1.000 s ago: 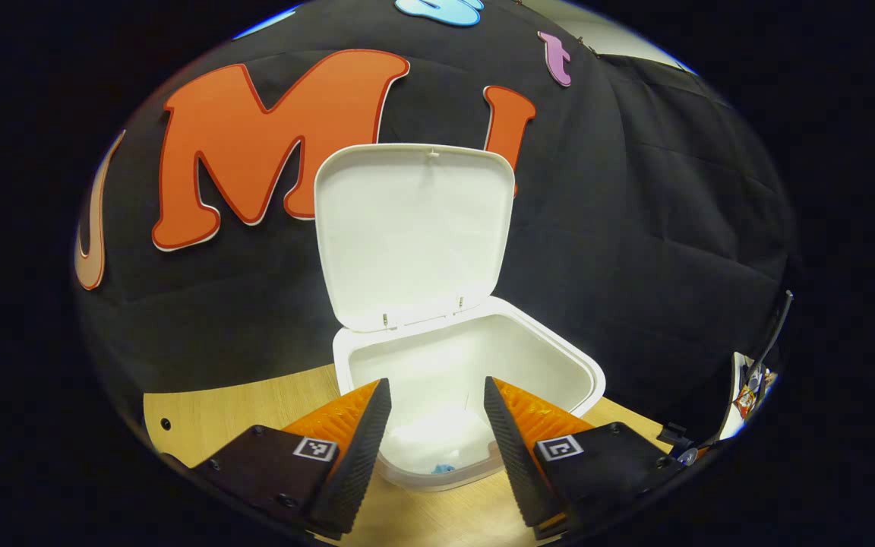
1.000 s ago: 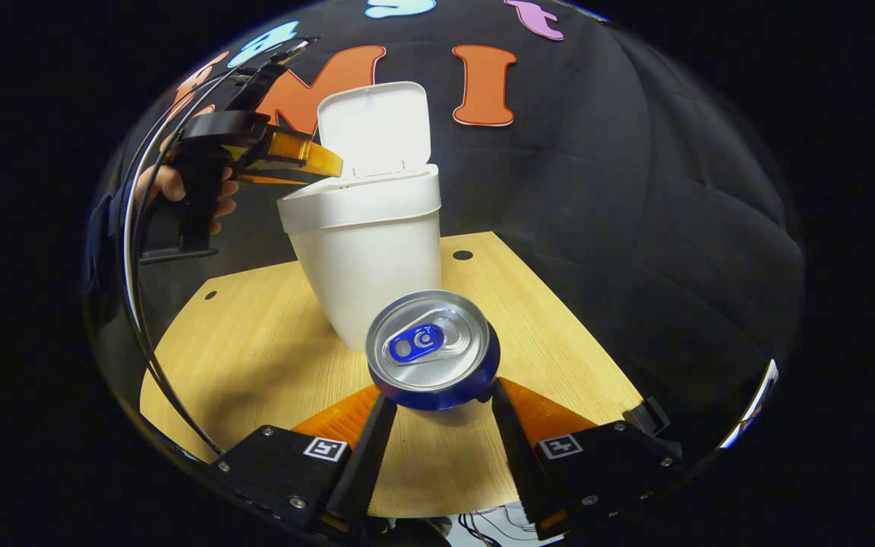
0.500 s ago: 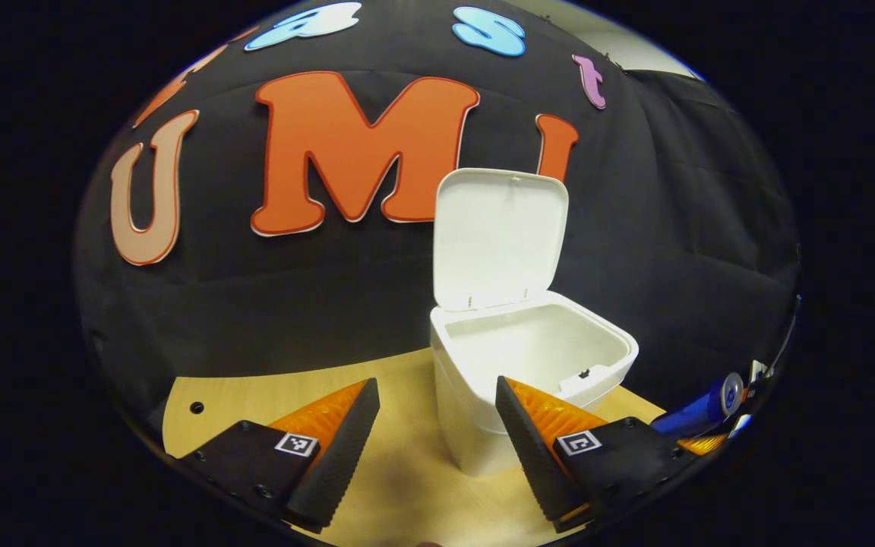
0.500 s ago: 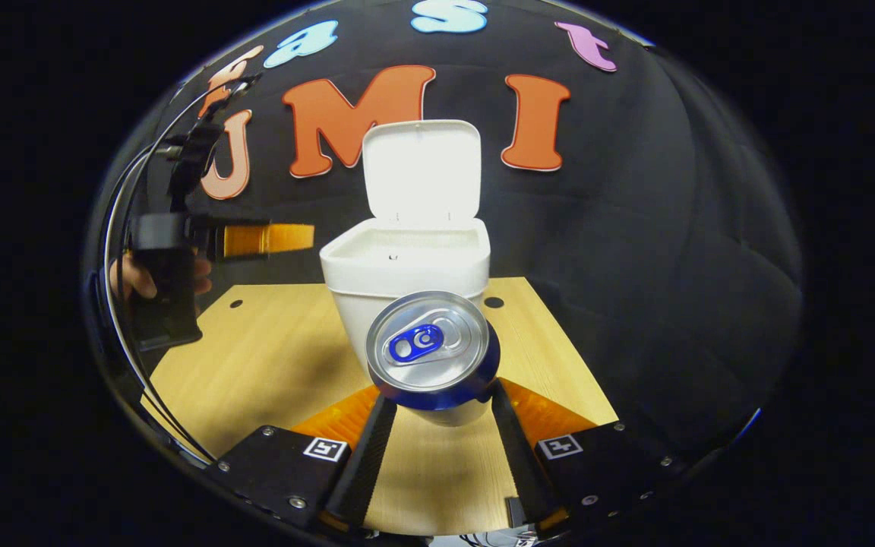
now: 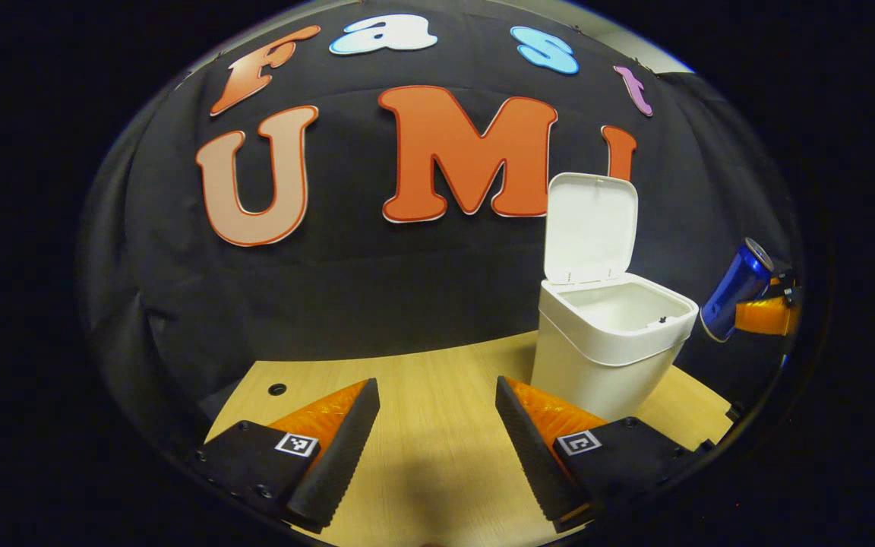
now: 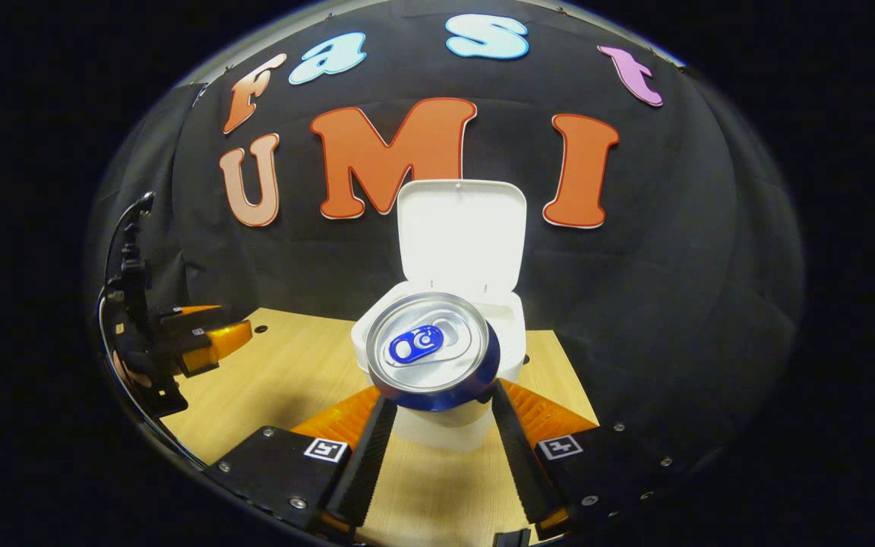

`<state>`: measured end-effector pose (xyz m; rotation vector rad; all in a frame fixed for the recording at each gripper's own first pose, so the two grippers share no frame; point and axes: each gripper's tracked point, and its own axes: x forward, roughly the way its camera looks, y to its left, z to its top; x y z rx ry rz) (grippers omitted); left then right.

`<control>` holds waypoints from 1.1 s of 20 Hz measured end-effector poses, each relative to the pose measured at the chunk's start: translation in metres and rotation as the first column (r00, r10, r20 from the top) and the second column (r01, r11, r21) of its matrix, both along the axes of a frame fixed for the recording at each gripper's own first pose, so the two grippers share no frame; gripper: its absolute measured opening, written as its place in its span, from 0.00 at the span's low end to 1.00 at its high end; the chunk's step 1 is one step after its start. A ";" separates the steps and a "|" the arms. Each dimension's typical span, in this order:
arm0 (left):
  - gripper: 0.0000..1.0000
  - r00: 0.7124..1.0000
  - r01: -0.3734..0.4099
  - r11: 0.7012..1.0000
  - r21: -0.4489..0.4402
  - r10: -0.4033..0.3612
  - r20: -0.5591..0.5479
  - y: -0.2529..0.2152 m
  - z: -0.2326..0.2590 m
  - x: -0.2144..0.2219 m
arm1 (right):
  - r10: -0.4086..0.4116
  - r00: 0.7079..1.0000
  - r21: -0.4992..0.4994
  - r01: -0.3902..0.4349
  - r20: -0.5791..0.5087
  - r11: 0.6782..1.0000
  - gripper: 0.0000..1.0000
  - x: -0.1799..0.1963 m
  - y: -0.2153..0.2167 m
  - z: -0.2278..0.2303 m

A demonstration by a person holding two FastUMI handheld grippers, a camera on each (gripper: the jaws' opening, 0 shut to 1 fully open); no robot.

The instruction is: Press the lid of the desktop garbage bin to open it, pick up the crumpled paper on the desktop and throw it into the bin, then pick up the pop can on the desktop and drop it into the bin, and finally close the garbage bin lid.

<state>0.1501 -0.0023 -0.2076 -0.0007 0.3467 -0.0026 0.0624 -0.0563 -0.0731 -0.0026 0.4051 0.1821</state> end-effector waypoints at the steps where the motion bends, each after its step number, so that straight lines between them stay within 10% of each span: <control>1: 0.98 0.999 -0.033 0.999 -0.026 0.033 0.002 0.014 0.000 -0.013 | 0.019 1.000 -0.011 -0.019 0.014 1.000 0.76 0.008 0.004 0.005; 22: 0.98 0.943 -0.330 0.943 0.026 0.329 0.040 0.113 0.009 -0.141 | 0.094 0.992 -0.091 -0.087 0.083 0.992 0.76 0.132 0.025 0.011</control>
